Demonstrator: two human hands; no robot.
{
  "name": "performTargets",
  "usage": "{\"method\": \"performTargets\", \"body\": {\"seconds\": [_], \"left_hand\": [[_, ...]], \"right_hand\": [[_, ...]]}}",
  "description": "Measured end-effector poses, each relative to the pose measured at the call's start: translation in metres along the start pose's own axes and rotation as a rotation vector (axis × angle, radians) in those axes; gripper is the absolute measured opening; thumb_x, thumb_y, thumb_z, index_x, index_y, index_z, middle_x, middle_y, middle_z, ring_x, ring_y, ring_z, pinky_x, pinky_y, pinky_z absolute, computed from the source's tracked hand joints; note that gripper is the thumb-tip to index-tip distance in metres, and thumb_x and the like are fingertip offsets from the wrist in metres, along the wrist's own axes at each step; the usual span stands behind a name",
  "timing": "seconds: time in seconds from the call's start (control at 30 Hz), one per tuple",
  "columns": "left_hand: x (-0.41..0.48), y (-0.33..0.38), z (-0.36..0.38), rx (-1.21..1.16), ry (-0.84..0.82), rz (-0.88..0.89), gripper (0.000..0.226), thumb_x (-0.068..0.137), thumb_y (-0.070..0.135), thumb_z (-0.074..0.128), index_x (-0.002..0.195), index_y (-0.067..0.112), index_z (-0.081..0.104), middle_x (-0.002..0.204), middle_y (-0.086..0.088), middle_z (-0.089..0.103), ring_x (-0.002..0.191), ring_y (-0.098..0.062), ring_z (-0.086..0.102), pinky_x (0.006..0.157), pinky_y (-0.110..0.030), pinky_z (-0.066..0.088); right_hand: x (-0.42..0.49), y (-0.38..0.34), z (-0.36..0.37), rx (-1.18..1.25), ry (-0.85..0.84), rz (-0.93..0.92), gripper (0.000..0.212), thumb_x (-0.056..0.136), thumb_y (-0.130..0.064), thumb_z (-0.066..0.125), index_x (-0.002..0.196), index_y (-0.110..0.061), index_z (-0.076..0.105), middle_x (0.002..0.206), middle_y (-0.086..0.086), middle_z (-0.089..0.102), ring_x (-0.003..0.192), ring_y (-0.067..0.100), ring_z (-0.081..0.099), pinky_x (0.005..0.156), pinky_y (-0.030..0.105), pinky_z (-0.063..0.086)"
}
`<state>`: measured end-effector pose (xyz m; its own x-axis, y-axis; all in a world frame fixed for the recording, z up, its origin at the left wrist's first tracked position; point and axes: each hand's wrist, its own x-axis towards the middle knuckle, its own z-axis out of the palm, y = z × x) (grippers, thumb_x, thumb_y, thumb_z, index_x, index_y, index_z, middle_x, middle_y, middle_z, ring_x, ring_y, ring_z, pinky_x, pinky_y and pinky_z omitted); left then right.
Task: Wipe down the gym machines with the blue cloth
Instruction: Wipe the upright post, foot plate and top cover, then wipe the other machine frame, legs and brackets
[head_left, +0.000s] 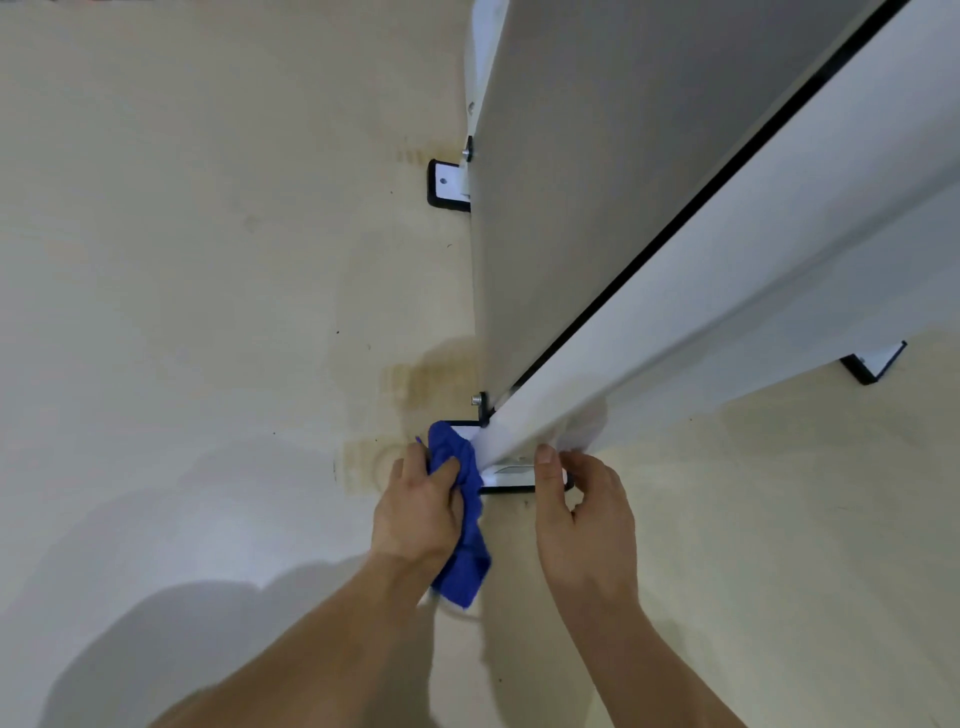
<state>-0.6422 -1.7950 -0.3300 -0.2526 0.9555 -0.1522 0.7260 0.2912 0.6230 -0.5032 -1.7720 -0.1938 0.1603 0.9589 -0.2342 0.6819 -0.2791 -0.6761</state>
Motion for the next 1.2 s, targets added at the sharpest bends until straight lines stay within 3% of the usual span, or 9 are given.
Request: {"method": "performTargets", "body": {"seconds": [0.2,0.27,0.37,0.43,0.63,0.8,0.93,1.03,1.2], "left_hand": [[0.052,-0.003,-0.02,0.055,-0.052,-0.018,0.028,0.1,0.019,0.05,0.123,0.021,0.066,0.115,-0.004,0.05,0.102,-0.026,0.049,0.08,-0.042,0.053],[0.049,-0.001,-0.019,0.101,-0.053,-0.016,0.029,0.1,0.019,0.051,0.126,0.021,0.062,0.117,-0.006,0.049,0.101,-0.027,0.05,0.076,-0.038,0.05],[0.011,0.003,-0.001,0.062,-0.015,0.035,0.02,0.09,0.013,0.061,0.109,0.012,0.068,0.112,-0.013,0.054,0.092,-0.033,0.054,0.059,-0.036,0.048],[0.002,0.001,0.006,0.035,-0.024,0.025,0.016,0.09,0.013,0.062,0.104,0.01,0.068,0.111,-0.012,0.054,0.092,-0.032,0.054,0.057,-0.036,0.05],[0.052,-0.001,-0.012,0.127,-0.046,0.029,0.026,0.097,0.014,0.053,0.118,0.019,0.068,0.118,-0.002,0.05,0.097,-0.023,0.051,0.077,-0.038,0.053],[0.004,0.0,0.001,0.152,-0.018,0.068,0.039,0.088,0.017,0.07,0.127,0.016,0.065,0.112,-0.005,0.058,0.083,-0.025,0.054,0.058,-0.033,0.051],[0.007,-0.005,0.003,0.167,-0.05,0.144,0.028,0.084,0.015,0.069,0.112,0.013,0.067,0.107,-0.007,0.057,0.081,-0.028,0.058,0.052,-0.034,0.048],[0.042,0.0,-0.012,0.286,-0.092,0.098,0.029,0.094,0.015,0.057,0.123,0.019,0.06,0.123,-0.005,0.05,0.097,-0.026,0.053,0.063,-0.034,0.045],[0.053,0.016,-0.017,0.433,-0.148,0.039,0.061,0.091,0.017,0.059,0.148,0.023,0.038,0.136,-0.005,0.042,0.11,-0.025,0.047,0.079,-0.032,0.049]], "right_hand": [[0.0,0.002,-0.001,0.008,0.006,-0.003,0.058,0.096,-0.067,0.042,0.127,-0.024,0.064,0.126,-0.01,0.06,0.117,0.008,0.057,0.103,0.036,0.049],[-0.002,0.0,-0.003,0.008,-0.007,-0.002,0.056,0.097,-0.066,0.042,0.128,-0.025,0.064,0.127,-0.011,0.06,0.117,0.007,0.057,0.101,0.031,0.047],[-0.003,-0.005,-0.003,-0.003,-0.011,-0.007,0.054,0.097,-0.064,0.043,0.128,-0.024,0.063,0.126,-0.01,0.059,0.113,0.005,0.056,0.092,0.025,0.042],[-0.004,-0.008,-0.002,-0.004,0.001,-0.006,0.051,0.098,-0.061,0.045,0.127,-0.023,0.063,0.125,-0.01,0.059,0.11,0.005,0.056,0.089,0.022,0.04],[-0.008,0.0,0.0,0.05,0.033,0.0,0.055,0.095,-0.063,0.051,0.131,-0.021,0.059,0.129,-0.009,0.061,0.119,0.008,0.058,0.1,0.029,0.047],[-0.006,-0.006,0.0,0.1,0.065,0.046,0.046,0.096,-0.06,0.054,0.126,-0.026,0.058,0.127,-0.012,0.06,0.113,0.004,0.057,0.099,0.037,0.051],[-0.004,-0.007,0.0,0.109,0.067,0.056,0.043,0.096,-0.06,0.056,0.124,-0.028,0.058,0.125,-0.014,0.06,0.111,0.002,0.058,0.097,0.034,0.051],[-0.003,-0.004,-0.003,0.116,0.051,0.047,0.044,0.095,-0.061,0.055,0.125,-0.028,0.059,0.124,-0.015,0.06,0.113,0.002,0.057,0.098,0.031,0.05],[-0.004,-0.004,-0.007,0.137,0.013,0.044,0.042,0.096,-0.06,0.055,0.124,-0.028,0.06,0.122,-0.016,0.06,0.112,0.0,0.057,0.091,0.023,0.042]]}}
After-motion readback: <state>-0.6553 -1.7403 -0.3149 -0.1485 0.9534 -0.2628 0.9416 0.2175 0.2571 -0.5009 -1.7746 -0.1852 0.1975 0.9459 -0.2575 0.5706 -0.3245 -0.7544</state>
